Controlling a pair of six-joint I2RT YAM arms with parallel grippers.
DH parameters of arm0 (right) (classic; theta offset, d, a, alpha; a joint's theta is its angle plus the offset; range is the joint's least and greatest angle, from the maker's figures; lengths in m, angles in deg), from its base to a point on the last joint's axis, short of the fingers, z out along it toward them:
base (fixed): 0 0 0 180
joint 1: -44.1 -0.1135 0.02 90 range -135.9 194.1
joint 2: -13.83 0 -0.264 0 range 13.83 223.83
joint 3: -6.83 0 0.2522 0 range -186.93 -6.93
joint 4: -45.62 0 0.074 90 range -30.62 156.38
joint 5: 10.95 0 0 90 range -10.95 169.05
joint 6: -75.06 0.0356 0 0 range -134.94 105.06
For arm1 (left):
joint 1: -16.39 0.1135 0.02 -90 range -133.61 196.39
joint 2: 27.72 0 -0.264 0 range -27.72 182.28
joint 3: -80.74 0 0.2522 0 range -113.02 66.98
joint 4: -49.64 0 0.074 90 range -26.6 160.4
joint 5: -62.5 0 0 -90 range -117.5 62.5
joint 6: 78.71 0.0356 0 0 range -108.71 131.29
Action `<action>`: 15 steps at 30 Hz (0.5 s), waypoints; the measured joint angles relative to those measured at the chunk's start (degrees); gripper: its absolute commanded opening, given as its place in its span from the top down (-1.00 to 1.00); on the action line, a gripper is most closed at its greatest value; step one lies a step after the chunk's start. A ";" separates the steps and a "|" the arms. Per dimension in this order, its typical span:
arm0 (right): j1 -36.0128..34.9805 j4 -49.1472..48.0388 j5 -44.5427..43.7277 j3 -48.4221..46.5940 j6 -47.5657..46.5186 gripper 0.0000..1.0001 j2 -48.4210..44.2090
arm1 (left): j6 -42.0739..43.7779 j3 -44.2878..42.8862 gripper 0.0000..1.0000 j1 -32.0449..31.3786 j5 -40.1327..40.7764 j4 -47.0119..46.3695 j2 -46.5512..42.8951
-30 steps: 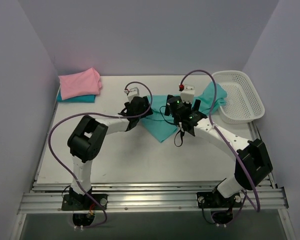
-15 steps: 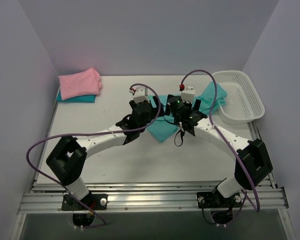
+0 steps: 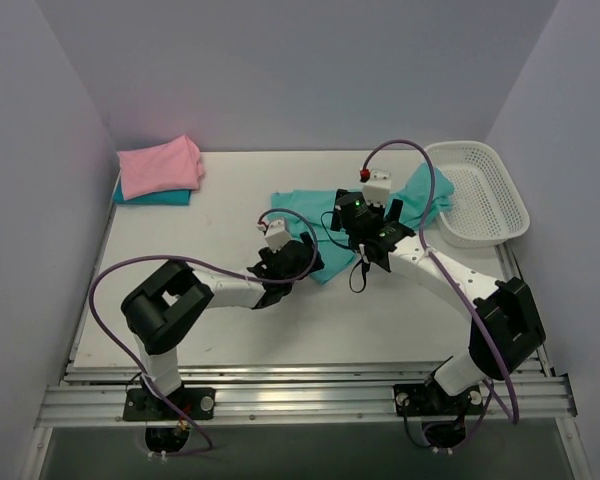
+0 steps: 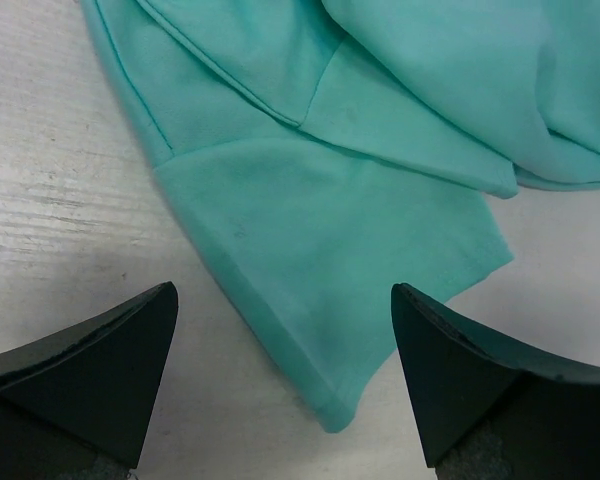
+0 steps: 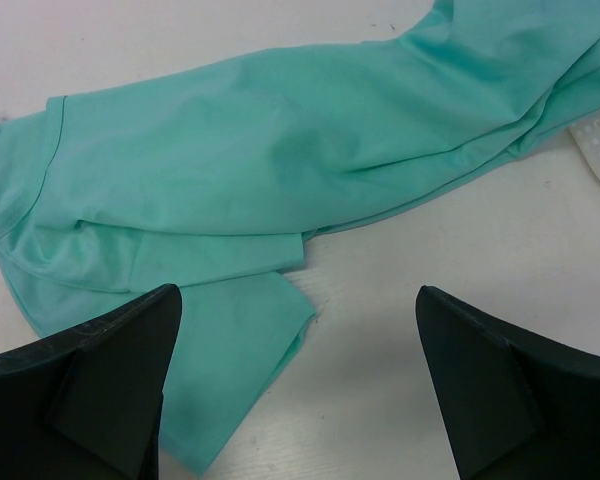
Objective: Fold and stack the t-shirts
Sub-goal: Move the tshirt to the center of the board, then flatten the tshirt out
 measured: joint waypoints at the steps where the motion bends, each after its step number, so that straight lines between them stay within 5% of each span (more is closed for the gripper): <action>1: 0.00 0.02 0.00 0.00 0.00 -1.00 0.00 | -1.22 0.02 -0.94 -0.17 0.13 -0.22 0.00; 15: 0.00 0.02 -0.39 0.15 0.07 -1.00 0.00 | -13.03 2.97 -0.88 -5.77 -1.07 -7.91 1.51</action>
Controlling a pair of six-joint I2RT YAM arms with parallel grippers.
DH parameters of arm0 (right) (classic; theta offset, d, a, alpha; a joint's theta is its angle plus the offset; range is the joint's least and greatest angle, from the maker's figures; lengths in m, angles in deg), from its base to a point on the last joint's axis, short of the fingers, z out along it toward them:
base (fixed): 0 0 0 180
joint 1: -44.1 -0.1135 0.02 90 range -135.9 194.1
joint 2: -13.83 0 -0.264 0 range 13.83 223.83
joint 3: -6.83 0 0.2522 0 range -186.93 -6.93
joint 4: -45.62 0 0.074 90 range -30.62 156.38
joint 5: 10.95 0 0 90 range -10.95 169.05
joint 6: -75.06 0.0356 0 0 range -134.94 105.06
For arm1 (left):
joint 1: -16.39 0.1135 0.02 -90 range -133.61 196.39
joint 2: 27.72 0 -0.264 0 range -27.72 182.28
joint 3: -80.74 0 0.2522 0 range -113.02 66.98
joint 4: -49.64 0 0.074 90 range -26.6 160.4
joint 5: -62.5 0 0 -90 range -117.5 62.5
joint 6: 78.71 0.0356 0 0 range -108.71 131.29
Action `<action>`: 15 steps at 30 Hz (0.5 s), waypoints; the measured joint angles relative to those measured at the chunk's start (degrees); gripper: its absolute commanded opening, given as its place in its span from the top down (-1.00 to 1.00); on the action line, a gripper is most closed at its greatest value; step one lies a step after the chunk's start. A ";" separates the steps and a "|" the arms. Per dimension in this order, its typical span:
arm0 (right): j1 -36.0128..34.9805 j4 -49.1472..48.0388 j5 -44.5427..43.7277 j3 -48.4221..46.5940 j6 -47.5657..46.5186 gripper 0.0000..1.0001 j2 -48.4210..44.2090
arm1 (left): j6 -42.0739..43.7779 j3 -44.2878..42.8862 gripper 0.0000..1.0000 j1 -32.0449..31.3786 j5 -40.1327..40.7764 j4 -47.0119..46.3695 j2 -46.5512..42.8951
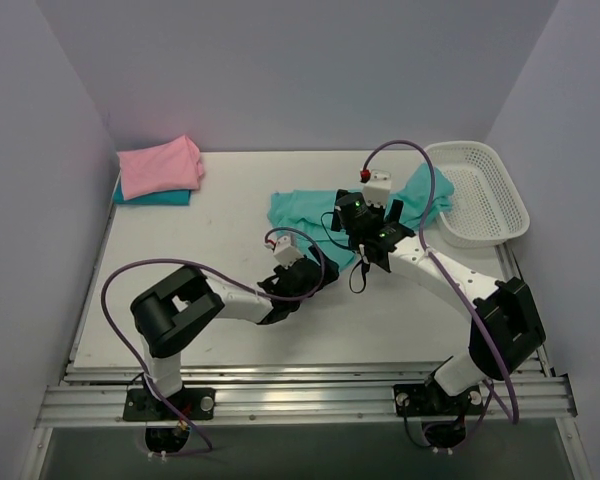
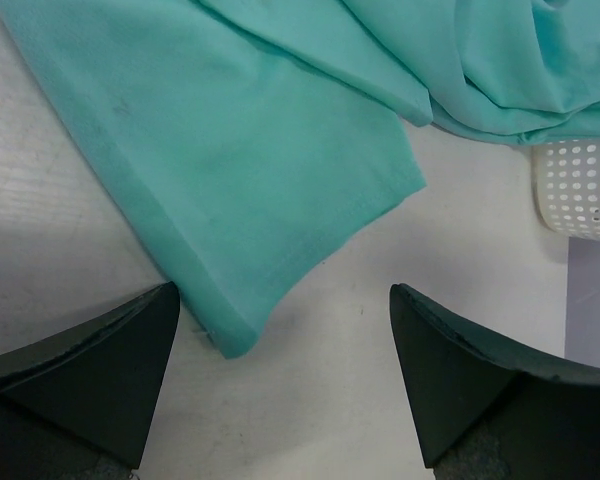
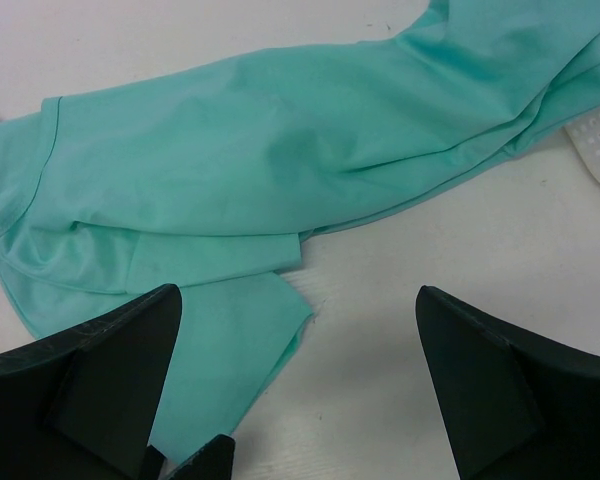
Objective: Fold and stack the t-shirts
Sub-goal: Flatten the tshirt out
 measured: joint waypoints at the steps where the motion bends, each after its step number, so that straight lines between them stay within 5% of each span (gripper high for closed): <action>1: 0.00 0.00 -0.04 0.02 0.04 -1.00 0.00 | -0.57 0.00 -0.87 -0.37 0.02 0.09 0.00; 8: 0.00 0.00 -0.15 0.11 0.66 -1.00 0.00 | -4.66 -1.62 -0.72 -1.88 0.02 -0.22 1.90; 15: 0.00 0.00 -0.15 0.11 0.81 -1.00 0.00 | -6.19 -3.72 -0.04 -1.70 0.00 -0.70 5.07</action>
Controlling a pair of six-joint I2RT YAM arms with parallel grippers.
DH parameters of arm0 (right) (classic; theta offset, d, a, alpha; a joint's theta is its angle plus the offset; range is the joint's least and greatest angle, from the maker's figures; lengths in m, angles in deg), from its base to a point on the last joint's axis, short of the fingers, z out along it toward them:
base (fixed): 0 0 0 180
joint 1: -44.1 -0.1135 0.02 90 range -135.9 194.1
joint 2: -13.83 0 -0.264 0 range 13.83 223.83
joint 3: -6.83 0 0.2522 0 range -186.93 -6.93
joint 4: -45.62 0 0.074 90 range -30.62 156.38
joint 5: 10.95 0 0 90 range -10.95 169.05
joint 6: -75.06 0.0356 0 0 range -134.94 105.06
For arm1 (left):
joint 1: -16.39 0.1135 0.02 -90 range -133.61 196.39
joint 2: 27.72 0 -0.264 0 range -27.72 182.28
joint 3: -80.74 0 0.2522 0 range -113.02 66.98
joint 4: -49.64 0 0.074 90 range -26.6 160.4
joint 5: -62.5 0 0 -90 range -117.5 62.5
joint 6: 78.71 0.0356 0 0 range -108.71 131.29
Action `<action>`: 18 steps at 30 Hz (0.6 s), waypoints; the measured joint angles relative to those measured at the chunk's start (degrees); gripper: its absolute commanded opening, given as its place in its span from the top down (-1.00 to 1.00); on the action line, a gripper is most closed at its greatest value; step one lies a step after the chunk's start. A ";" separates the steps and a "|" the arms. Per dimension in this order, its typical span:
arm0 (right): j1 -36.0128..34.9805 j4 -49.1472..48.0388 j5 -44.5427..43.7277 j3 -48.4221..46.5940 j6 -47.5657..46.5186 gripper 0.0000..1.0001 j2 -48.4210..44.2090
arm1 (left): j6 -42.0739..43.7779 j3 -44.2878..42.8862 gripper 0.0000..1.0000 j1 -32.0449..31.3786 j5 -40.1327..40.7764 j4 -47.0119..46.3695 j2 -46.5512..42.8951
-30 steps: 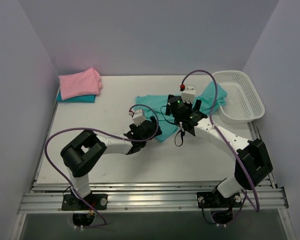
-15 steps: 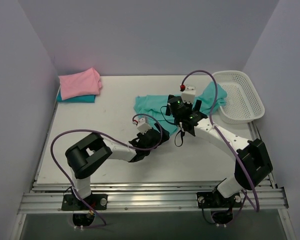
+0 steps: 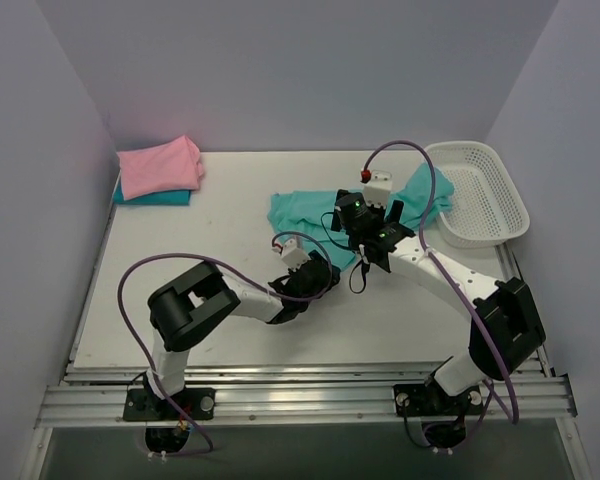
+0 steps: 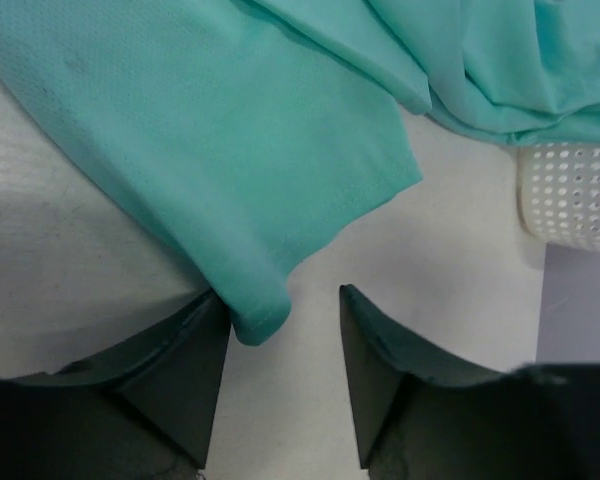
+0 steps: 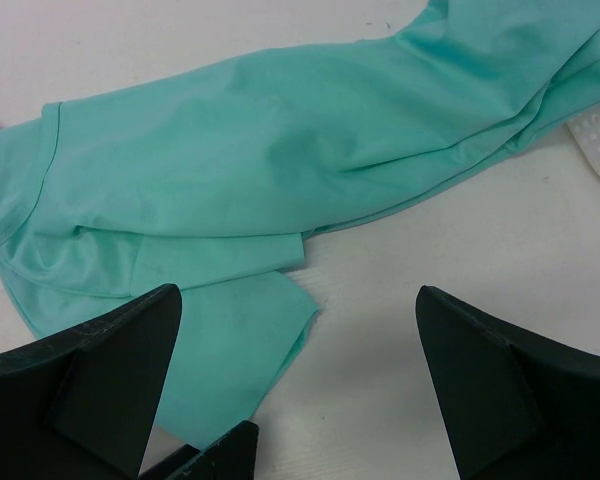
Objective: Fold and stack the t-shirts
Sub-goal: Flatten the tshirt out
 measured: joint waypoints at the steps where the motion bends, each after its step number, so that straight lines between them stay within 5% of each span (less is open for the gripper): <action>1: 0.00 0.00 0.00 0.00 0.00 -1.00 0.00 | -0.15 -0.02 0.05 0.00 0.02 -0.15 0.42; 7: 0.00 0.00 -0.02 0.26 0.00 -1.00 0.00 | -0.09 -0.50 0.92 0.76 -0.85 0.07 2.08; 13: 1.03 -1.73 -0.68 2.03 0.48 -1.00 -0.13 | 2.03 -0.46 0.95 1.86 -1.27 0.20 1.70; 18: 5.27 -4.37 2.21 6.95 1.11 -1.00 -0.68 | 5.11 6.86 0.95 3.43 3.54 2.27 -7.19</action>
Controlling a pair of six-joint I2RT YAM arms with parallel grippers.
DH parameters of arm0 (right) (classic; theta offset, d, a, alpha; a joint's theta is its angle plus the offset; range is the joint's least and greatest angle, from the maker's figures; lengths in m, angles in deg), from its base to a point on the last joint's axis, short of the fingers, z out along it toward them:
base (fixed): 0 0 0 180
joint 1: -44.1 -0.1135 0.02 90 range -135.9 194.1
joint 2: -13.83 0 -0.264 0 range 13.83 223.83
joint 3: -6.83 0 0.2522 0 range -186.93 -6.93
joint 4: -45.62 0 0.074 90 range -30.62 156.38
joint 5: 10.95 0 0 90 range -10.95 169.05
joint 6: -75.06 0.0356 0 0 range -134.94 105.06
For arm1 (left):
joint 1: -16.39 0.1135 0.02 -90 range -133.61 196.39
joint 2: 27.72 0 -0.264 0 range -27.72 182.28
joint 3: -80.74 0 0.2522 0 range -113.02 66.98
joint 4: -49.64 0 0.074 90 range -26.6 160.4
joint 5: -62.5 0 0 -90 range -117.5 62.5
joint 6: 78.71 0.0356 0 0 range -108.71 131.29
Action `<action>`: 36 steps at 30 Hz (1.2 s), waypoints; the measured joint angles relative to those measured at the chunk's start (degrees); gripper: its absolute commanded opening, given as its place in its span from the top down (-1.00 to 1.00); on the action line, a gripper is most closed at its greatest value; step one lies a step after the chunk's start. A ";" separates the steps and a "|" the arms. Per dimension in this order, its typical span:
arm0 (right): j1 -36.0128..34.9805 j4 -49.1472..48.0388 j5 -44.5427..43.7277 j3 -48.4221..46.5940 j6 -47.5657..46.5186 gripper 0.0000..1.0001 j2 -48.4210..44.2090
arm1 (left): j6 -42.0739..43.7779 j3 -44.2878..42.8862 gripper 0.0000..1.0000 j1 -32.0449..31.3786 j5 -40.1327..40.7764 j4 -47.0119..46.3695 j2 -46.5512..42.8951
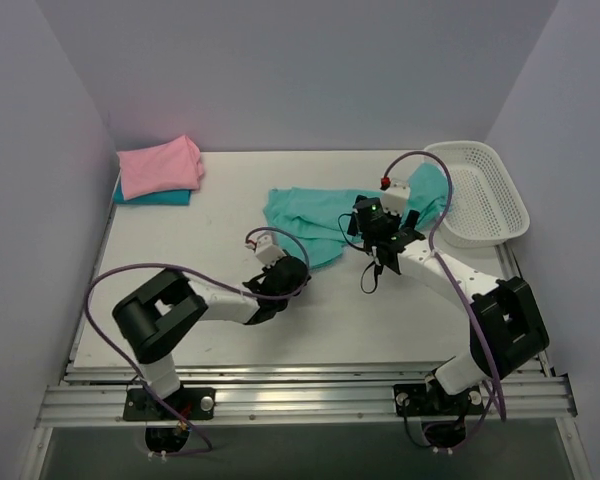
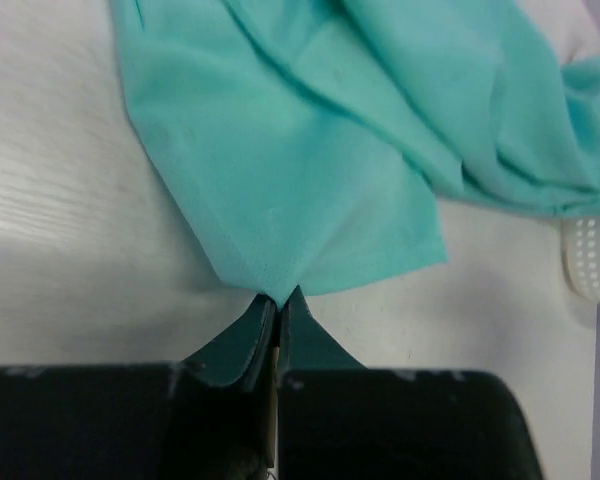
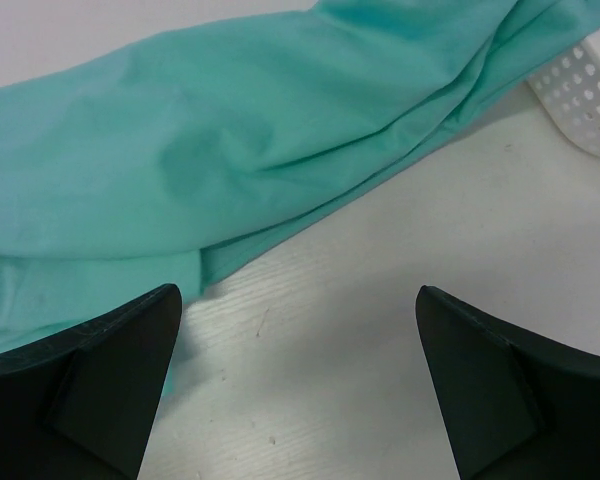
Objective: Fold and stack the t-shirts
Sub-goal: Flatten the tshirt out
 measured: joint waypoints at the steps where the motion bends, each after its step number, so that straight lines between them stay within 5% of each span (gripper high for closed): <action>1: 0.74 0.00 0.52 0.20 0.17 -1.00 0.02 | 0.46 1.62 0.95 0.76 1.25 0.55 -2.62; 9: 1.62 -0.76 2.56 -0.96 0.96 -1.00 1.86 | 4.59 9.38 0.95 8.92 11.85 1.68 -20.00; 22: -1.03 6.97 1.62 -3.45 6.21 -1.00 3.43 | 6.91 11.58 0.95 12.17 13.77 3.37 -20.74; 29: -0.37 10.34 -0.04 9.68 14.03 -1.00 -8.28 | 7.28 11.58 0.95 12.46 13.11 3.48 -19.32; 36: 10.54 4.68 6.19 20.31 15.63 -0.99 -19.12 | 7.50 11.58 0.95 13.75 11.34 3.17 -19.19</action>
